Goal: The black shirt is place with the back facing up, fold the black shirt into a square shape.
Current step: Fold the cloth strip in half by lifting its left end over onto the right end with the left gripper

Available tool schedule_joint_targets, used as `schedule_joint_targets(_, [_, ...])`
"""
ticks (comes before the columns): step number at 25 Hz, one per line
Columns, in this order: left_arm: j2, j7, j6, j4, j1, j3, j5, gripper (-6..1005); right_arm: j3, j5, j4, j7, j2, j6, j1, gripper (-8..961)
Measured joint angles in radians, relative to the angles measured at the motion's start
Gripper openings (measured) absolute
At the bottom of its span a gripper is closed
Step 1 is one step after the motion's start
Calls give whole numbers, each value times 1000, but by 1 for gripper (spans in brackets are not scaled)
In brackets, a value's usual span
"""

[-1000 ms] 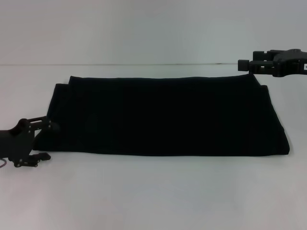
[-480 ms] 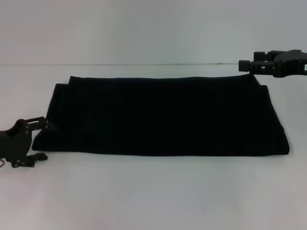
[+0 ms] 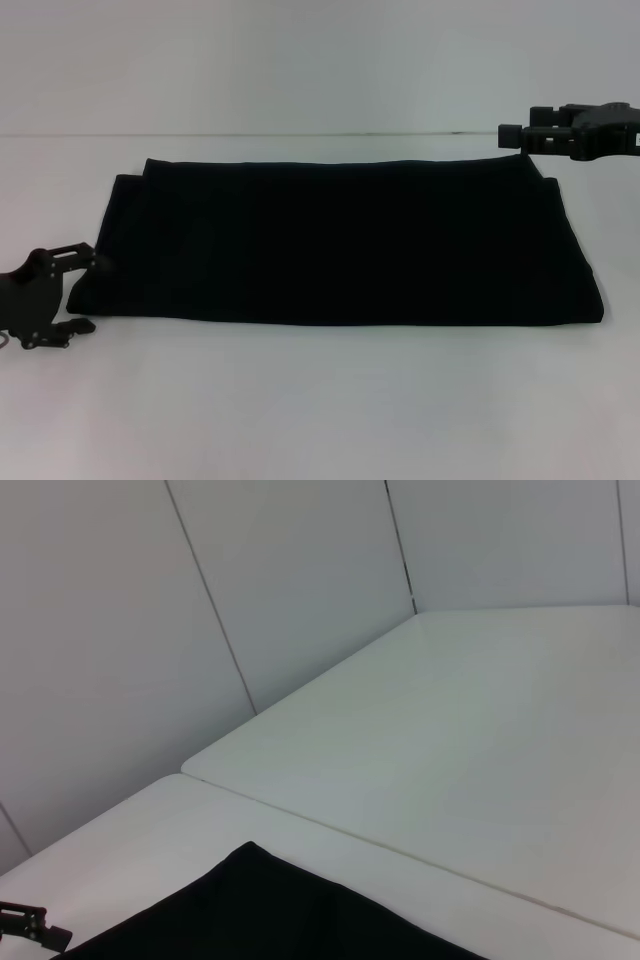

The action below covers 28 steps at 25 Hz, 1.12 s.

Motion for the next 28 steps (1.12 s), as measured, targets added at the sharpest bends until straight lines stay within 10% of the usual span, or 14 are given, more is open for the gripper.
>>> schedule_joint_targets(28, [4,125,-59,-25,-12,2,-31,866,7,0,-1,-8,-3,0,0,802])
